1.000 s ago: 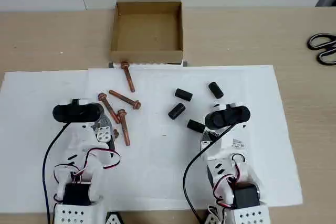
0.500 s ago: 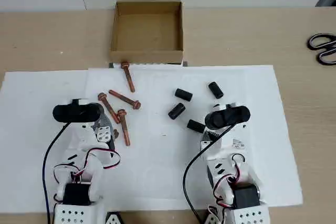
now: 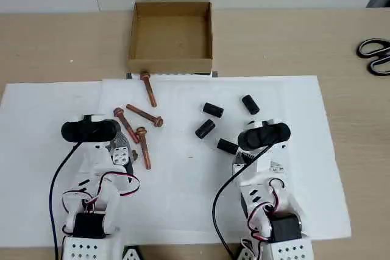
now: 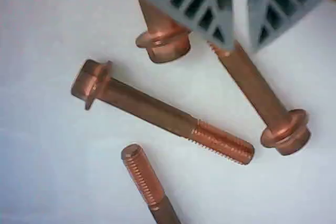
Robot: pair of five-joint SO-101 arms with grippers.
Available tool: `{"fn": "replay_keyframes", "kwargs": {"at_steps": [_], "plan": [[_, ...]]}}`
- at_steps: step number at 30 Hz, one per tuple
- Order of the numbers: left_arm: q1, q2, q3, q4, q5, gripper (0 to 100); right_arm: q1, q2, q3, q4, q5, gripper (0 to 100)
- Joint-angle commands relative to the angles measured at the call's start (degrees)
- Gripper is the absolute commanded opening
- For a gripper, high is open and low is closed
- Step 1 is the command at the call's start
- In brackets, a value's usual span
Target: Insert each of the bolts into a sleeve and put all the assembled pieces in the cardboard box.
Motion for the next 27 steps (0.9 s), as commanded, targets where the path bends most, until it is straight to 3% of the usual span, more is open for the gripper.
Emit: {"fn": "replay_keyframes", "kwargs": {"at_steps": [1, 20, 27], "plan": [[0.0, -0.5, -0.3, 0.1, -0.3, 1, 0.0, -0.8, 0.4, -1.4, 0.0, 0.3], [0.0, -0.5, -0.3, 0.1, -0.3, 1, 0.5, -0.8, -0.4, -3.0, -0.3, 0.3], [0.0, -0.5, -0.3, 0.1, -0.3, 1, 2.1, -0.5, -14.6, 4.3, 0.4, 0.3]]}}
